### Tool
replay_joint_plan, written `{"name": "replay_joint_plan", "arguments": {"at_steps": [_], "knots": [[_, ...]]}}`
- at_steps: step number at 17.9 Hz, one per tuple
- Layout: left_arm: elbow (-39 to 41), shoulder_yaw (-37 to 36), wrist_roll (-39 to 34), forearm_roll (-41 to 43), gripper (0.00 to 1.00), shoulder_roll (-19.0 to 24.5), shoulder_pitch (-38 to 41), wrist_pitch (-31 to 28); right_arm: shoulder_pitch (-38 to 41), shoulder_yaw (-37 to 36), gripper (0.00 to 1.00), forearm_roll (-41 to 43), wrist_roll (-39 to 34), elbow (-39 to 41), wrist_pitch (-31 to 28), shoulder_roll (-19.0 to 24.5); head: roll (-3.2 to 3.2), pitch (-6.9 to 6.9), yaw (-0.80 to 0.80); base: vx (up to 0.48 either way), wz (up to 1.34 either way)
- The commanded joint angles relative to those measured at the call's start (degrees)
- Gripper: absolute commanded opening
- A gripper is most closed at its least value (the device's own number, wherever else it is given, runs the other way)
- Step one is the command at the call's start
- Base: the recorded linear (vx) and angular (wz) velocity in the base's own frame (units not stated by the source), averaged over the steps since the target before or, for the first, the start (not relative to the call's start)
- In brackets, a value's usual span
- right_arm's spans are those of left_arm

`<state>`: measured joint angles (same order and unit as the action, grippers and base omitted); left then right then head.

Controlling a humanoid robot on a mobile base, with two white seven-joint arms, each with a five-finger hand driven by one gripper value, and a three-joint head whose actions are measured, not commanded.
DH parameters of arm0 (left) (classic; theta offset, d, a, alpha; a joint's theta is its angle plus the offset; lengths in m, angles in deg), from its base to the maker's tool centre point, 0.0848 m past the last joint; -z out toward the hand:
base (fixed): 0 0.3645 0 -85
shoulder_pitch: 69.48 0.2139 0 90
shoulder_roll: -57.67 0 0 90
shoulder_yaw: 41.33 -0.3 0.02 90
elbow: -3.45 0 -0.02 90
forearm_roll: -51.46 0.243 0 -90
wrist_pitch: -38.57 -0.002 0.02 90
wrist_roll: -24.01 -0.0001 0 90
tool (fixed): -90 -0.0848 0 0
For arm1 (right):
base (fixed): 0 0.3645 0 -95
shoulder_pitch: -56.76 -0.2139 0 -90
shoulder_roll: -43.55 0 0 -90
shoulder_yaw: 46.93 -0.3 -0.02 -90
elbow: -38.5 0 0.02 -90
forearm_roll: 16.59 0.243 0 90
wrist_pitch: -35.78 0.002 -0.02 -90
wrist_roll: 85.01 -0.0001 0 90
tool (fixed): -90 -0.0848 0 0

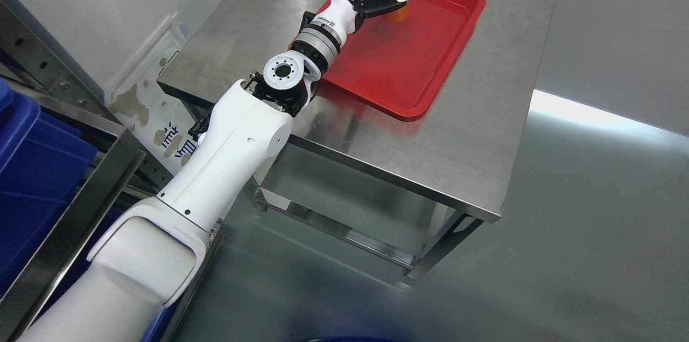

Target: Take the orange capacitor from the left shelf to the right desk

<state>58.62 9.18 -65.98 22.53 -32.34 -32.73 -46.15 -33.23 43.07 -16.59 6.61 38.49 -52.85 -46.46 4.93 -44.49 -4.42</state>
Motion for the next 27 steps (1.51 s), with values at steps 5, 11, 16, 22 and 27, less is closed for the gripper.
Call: {"name": "replay_joint_plan", "arguments": {"at_steps": [5,11,16,22,27], "knots": [[-11.31,-3.66,-0.09,0.54,0.27,1.00,0.16,2.19,1.14,-0.70,1.00,-0.18,0.05,1.00,0.03,-1.00,0.00,0.00,0.00,-0.008,0.00],[-10.78,-4.72,0.17,0.54,0.61,1.00,0.07,2.36,1.14,-0.70,1.00,-0.18,0.05,1.00,-0.06,-1.00,0.00,0.00,0.00,0.000,0.00],[-2.62,2.82,0.17,0.54,0.87,1.00,-1.67,2.54,1.14,-0.70,1.00,-0.18,0.05,1.00,0.03,-1.00,0.00,0.00,0.00,0.000,0.00],[-2.60,19.06,0.17,2.21,0.95,1.00,-8.27,1.32,1.14,-0.70,1.00,-0.18,0.05,1.00,0.03,-1.00,0.00,0.00,0.00,0.000,0.00],[0.54,27.26,-2.11,3.71,1.00,1.00,0.67,-1.15,1.14,-0.70,1.00,-0.18,0.05,1.00,-0.06,-1.00,0.00,0.00,0.00,0.000,0.00]]}}
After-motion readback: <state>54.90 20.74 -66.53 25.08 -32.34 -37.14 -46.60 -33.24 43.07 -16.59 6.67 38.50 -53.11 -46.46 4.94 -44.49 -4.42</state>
